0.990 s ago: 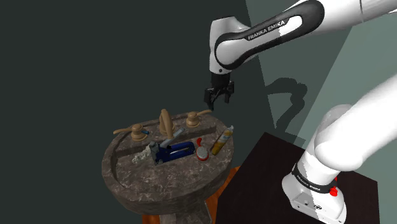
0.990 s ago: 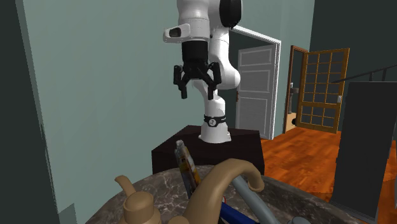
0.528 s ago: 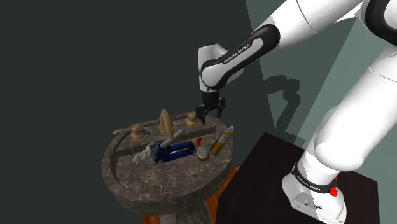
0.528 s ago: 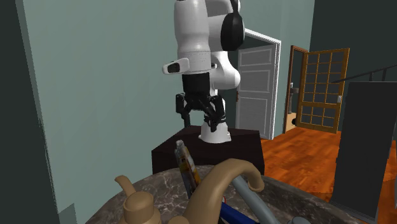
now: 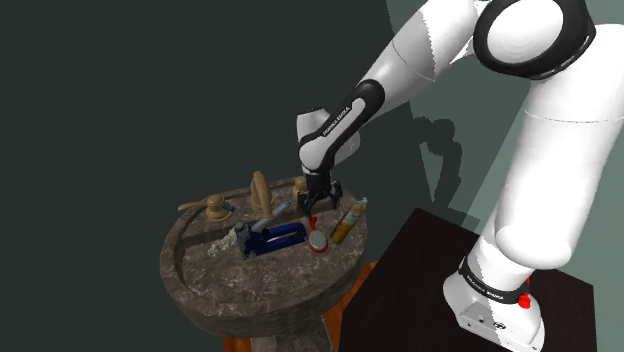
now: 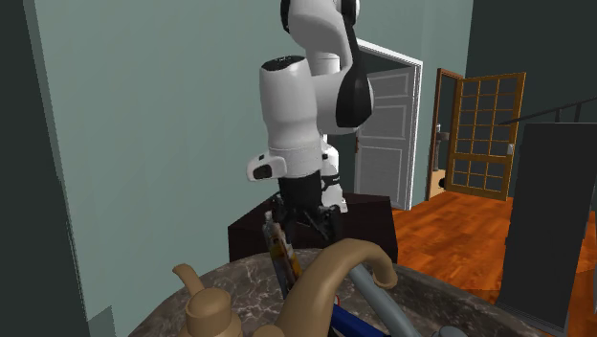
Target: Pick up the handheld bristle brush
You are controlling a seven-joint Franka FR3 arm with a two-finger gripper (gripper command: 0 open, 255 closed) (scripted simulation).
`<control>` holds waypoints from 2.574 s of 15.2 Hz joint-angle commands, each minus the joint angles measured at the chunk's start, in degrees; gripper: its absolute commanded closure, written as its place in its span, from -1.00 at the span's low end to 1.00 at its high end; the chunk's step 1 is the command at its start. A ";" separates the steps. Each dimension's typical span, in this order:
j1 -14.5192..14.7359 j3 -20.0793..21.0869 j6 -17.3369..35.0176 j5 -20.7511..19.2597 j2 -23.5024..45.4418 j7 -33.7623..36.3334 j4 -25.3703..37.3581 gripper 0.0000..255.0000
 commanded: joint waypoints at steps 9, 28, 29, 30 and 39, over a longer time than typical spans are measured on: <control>0.84 0.03 6.28 1.46 16.44 2.60 6.95 -1.00; 1.00 -0.11 7.17 1.54 17.63 2.44 7.24 1.00; 0.97 -0.09 6.61 1.55 16.87 2.50 7.05 1.00; 0.96 -0.08 6.03 1.55 16.11 2.56 6.87 1.00; 0.76 0.05 0.51 1.58 9.60 3.12 5.91 1.00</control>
